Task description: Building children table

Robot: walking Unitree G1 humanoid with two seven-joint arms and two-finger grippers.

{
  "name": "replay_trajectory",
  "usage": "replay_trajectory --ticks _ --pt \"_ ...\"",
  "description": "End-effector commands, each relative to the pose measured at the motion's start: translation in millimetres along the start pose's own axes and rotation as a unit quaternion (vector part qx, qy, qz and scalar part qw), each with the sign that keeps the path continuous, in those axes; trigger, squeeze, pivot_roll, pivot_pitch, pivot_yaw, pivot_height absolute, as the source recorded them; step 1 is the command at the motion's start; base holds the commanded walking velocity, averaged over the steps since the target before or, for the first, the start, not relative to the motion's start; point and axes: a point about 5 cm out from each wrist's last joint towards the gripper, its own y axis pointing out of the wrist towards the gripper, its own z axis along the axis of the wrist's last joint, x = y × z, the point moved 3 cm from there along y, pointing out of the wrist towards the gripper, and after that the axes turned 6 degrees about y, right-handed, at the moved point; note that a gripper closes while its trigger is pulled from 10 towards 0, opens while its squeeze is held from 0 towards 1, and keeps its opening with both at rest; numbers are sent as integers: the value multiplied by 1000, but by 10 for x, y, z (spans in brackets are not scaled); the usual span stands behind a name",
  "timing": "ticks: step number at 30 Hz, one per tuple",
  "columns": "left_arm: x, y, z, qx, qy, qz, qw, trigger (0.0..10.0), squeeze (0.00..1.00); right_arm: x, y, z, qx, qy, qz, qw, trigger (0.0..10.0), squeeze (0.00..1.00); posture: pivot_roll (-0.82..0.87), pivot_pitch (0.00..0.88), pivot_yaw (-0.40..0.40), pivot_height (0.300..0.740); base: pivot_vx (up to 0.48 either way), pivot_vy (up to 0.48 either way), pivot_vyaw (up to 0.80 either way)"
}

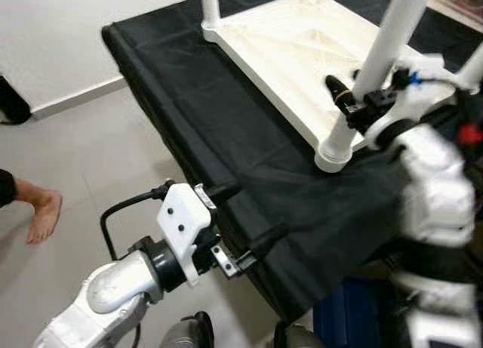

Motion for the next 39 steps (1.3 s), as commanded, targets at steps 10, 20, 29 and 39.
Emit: replay_trajectory --ticks 10,20,29,39 --pt "-54 64 2 10 10 3 1000 10000 0 5 -53 -467 -89 -11 -56 994 0 0 -48 192 -38 740 0 0 0" --pt "-2 24 -16 5 4 4 1000 10000 0 -247 -27 -291 -99 90 160 978 10000 1000 -30 238 -31 740 0 0 0" --pt "62 -78 -34 -14 -6 1 1000 10000 0 192 76 -133 -86 58 326 940 10000 1000 18 282 -19 740 0 0 0" --pt "70 -174 -7 -30 -3 5 1000 10000 0 230 214 -53 -90 12 417 904 10000 0 74 305 -5 740 0 0 0"
